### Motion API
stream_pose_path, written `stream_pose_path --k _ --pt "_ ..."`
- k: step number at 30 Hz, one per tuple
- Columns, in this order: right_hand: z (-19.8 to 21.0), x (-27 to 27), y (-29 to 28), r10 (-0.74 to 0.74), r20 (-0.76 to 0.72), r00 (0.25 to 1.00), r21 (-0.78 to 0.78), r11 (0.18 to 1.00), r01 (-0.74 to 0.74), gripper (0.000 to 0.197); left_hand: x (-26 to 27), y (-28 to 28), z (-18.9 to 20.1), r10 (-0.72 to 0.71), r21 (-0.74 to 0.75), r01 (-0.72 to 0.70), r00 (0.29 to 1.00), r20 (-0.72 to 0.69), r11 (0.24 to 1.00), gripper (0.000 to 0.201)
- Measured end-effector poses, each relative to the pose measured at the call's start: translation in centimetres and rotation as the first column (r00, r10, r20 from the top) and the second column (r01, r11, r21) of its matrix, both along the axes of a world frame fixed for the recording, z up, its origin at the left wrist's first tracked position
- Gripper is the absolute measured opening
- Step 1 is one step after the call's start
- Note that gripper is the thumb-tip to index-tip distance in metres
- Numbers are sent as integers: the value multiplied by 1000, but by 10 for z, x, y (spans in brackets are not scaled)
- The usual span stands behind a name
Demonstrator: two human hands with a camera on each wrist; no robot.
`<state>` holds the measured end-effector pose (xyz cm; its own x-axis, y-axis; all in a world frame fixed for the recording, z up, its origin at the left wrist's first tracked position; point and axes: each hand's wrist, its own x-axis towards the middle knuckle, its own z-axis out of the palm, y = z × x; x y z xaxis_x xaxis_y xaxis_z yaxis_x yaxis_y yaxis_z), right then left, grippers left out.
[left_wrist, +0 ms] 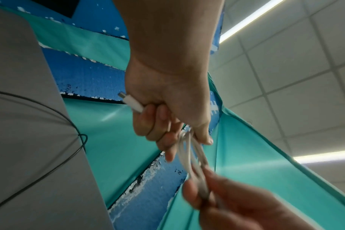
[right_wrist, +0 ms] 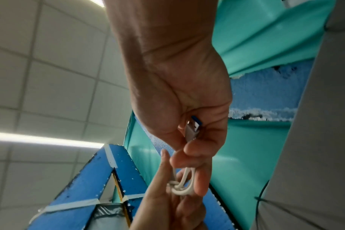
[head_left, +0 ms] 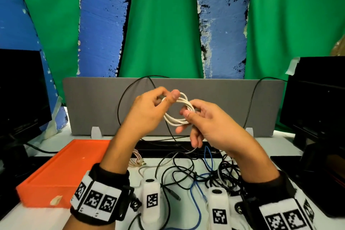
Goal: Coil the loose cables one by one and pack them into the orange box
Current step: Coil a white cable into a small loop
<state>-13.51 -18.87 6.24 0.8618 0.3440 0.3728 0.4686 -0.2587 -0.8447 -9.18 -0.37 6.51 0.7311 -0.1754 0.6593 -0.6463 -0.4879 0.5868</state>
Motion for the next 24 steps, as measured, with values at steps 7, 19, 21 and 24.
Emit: stream_pose_path --k 7,19,21,24 --pt "-5 8 1 -113 169 979 -209 967 147 12 -2 17 -1 -306 14 374 780 -546 927 56" --pt "-8 3 9 -241 280 929 -237 921 310 13 2 14 -3 -290 43 408 716 -635 912 28" --pt "-7 1 8 -252 292 923 -271 903 333 14 3 12 -5 -328 -7 420 699 -635 908 25" --pt "-5 -1 8 -258 288 922 -286 896 340 14 2 7 -5 -355 -71 395 713 -605 916 16"
